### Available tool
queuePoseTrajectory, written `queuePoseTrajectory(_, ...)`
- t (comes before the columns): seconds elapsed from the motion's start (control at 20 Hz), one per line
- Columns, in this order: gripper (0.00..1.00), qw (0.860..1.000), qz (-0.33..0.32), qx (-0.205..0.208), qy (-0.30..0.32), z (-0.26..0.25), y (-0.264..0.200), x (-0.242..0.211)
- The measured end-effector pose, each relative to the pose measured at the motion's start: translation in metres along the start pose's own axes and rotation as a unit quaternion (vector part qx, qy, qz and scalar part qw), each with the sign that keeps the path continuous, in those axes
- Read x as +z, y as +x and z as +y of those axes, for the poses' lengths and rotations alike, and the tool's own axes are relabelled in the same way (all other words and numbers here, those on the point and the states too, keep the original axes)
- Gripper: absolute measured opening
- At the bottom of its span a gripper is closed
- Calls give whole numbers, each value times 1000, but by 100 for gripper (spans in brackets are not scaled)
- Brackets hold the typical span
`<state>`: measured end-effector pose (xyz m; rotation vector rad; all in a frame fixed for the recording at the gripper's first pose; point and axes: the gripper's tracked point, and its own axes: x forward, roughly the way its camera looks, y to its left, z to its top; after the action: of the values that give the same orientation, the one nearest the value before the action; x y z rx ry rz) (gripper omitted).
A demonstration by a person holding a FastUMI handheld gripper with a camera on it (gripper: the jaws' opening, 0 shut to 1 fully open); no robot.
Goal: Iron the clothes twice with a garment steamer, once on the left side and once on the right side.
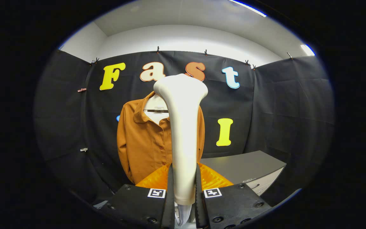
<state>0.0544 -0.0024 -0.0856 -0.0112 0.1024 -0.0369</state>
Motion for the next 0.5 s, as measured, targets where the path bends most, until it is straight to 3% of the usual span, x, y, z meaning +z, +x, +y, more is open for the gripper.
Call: queuePoseTrajectory(0.5, 29, 1000, 2, 2, 1, 1, 2, 2)
